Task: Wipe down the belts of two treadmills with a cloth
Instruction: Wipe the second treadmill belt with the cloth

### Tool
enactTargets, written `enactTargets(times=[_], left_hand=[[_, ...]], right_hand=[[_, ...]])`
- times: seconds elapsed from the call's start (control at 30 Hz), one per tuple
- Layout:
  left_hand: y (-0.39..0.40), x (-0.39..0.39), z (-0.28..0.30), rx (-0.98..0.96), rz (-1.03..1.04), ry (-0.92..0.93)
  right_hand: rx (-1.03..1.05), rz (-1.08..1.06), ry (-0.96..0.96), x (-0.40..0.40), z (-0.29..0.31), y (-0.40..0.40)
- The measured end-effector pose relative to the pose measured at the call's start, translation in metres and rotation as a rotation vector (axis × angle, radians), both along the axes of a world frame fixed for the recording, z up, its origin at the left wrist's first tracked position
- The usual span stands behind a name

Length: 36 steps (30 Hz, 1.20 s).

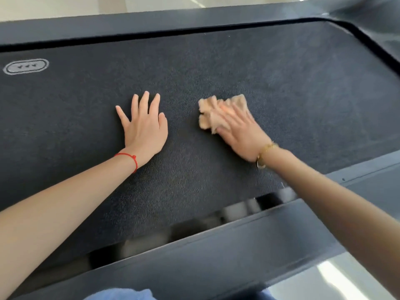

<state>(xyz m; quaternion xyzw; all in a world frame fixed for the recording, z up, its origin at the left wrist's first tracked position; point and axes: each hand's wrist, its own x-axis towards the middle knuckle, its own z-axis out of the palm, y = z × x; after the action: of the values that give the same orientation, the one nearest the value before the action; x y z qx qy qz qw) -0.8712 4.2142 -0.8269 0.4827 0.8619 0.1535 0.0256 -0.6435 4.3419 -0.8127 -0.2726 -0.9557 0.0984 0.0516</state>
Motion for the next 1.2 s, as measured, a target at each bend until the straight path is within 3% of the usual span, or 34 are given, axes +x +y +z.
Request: enactTargets(times=[0.17, 0.37, 0.5, 0.57, 0.63, 0.7, 0.77, 0.9, 1.03, 1.1, 1.2], left_hand=[[0.001, 0.002, -0.002, 0.033, 0.026, 0.041], [0.001, 0.003, -0.003, 0.044, 0.034, 0.056], [-0.001, 0.003, 0.000, 0.037, 0.039, 0.050], [0.000, 0.004, 0.003, 0.029, 0.048, 0.044], [0.001, 0.006, 0.004, 0.022, 0.053, 0.035], [0.000, 0.006, 0.006, 0.020, 0.060, 0.033], [0.000, 0.008, 0.006, 0.020, 0.062, 0.033], [0.000, 0.006, 0.003, -0.001, 0.060, 0.052], [0.002, 0.000, 0.001, -0.006, 0.050, 0.043], [0.008, -0.006, 0.002, -0.018, 0.045, 0.037], [0.025, -0.017, 0.006, -0.038, 0.060, 0.014]], right_hand=[[-0.032, -0.188, -0.010, -0.048, 0.003, 0.048], [-0.026, 0.261, -0.013, -0.015, 0.000, -0.021], [-0.028, 0.390, 0.067, -0.018, 0.023, 0.012], [0.051, 0.251, 0.107, -0.036, 0.027, 0.053], [-0.007, -0.020, 0.010, -0.054, 0.017, 0.090], [0.009, -0.127, -0.021, -0.065, 0.003, 0.091], [0.051, 0.003, 0.024, -0.065, -0.001, 0.064], [-0.075, 0.274, 0.021, -0.031, 0.000, 0.008], [-0.045, 0.361, 0.051, -0.030, 0.018, 0.028], [0.062, 0.289, 0.087, -0.044, 0.020, 0.070], [-0.003, -0.086, 0.003, -0.059, 0.009, 0.140]])
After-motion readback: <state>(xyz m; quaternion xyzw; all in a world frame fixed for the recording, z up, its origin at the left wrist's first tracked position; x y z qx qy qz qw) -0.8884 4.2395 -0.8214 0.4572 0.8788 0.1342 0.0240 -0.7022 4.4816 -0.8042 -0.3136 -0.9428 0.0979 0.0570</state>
